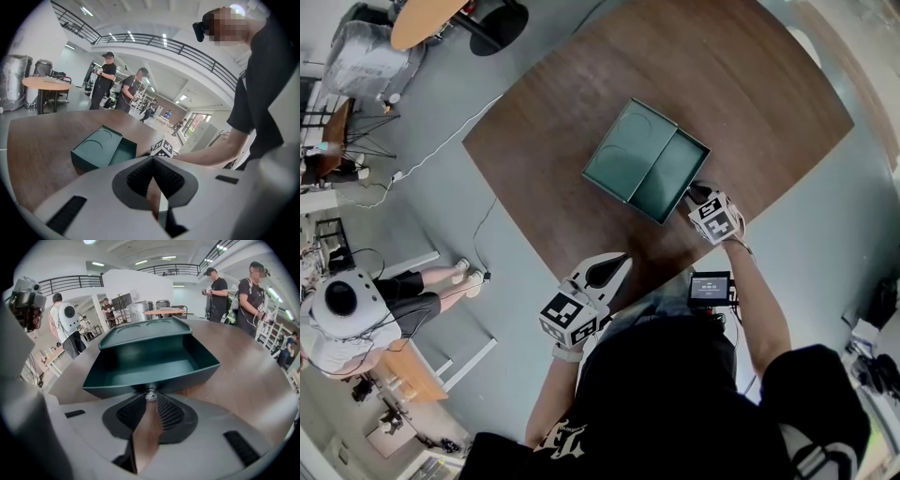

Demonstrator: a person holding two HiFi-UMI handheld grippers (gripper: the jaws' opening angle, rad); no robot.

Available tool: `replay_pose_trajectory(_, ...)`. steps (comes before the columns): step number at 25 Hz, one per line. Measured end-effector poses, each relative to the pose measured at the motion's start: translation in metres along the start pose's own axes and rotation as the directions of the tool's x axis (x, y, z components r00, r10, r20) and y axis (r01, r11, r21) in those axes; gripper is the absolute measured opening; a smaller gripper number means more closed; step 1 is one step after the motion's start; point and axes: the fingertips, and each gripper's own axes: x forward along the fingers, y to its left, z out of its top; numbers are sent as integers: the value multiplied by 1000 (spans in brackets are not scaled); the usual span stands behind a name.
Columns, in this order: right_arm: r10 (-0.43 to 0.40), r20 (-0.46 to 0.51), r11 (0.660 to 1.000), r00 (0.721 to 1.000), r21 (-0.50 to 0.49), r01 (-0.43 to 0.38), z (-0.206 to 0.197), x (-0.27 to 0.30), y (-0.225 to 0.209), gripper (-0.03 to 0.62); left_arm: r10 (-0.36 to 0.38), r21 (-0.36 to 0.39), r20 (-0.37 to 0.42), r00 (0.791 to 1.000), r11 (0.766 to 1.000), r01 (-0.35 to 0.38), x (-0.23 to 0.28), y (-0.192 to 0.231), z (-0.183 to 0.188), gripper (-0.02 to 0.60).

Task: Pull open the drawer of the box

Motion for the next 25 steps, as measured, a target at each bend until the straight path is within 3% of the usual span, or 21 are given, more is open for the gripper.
replay_pose_trajectory(13,1,26,1000,1000,24,-1,-13,-15,4,60,-63,28,-34,997,998,64,17,-20,1,6)
replay_pose_trajectory(25,-50,36,999,998,23,49,-17,-22,-2,72,-66,47,-27,997,997,67,13,-25,-1,6)
